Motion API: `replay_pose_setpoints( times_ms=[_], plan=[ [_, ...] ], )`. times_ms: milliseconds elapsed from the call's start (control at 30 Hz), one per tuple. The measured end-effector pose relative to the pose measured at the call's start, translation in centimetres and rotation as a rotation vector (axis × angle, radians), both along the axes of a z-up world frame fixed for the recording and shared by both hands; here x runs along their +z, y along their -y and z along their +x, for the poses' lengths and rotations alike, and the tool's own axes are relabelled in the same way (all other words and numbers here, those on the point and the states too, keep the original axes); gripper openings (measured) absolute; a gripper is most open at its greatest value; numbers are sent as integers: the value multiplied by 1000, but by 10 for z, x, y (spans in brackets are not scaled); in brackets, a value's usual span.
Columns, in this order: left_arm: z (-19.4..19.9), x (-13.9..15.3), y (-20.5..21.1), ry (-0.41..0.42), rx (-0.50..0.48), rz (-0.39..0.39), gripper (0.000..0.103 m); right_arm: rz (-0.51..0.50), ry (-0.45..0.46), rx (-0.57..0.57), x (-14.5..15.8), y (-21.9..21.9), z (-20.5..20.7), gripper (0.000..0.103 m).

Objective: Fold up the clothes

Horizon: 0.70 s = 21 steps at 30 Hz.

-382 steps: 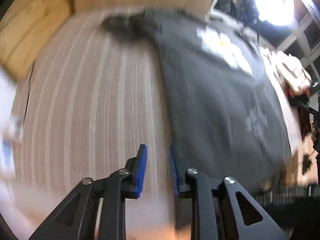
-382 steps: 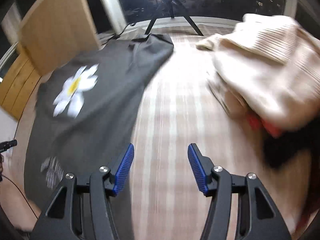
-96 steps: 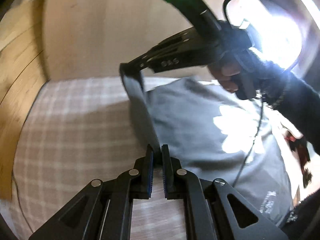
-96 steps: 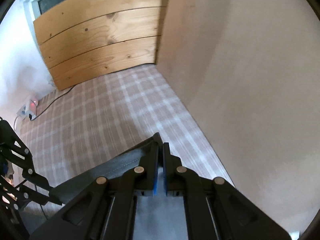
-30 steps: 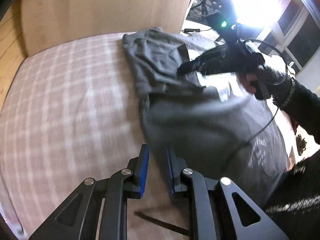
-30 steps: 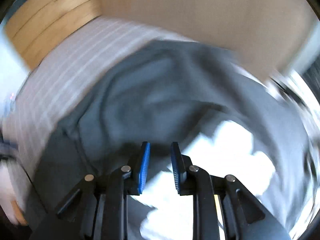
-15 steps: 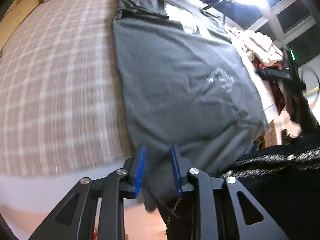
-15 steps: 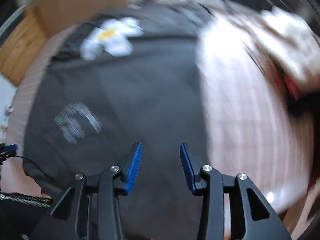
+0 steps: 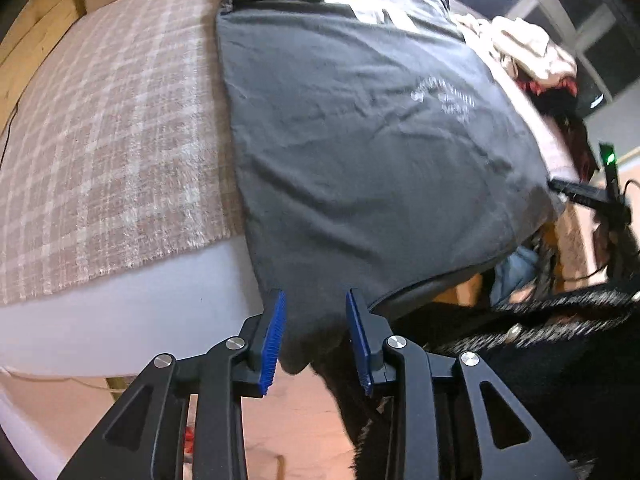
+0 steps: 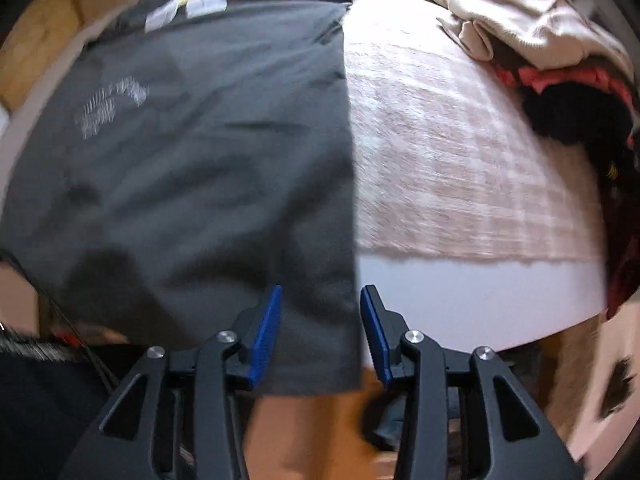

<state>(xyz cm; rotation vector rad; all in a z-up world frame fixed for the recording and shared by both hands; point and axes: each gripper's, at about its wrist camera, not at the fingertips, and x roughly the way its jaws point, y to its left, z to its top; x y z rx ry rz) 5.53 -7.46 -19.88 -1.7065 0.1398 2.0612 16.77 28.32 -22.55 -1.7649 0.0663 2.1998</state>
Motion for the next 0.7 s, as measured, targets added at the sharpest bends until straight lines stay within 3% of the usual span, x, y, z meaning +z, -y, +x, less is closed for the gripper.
replay_pose_setpoints(
  times_ms=[67, 167, 267, 400, 533, 633, 700],
  plan=[
    [7, -4, 3, 2, 4, -33, 30, 71, 62, -31, 3, -8, 4, 41],
    [14, -2, 19, -1, 77, -7, 30, -8, -8, -25, 23, -9, -6, 41],
    [20, 1, 29, -6, 143, 42, 30, -57, -85, 87, 39, 20, -39, 41],
    [32, 0, 37, -29, 200, 38, 30, -144, -179, 279, 71, 45, -80, 41],
    [42, -5, 51, -46, 331, 84, 31, -234, -263, 412, 118, 60, -140, 42],
    [44, -11, 52, -52, 399, 139, 32, -235, -319, 471, 142, 72, -213, 42],
    [44, -14, 44, -60, 412, 120, 33, -225, -353, 507, 158, 82, -261, 43]
  ],
)
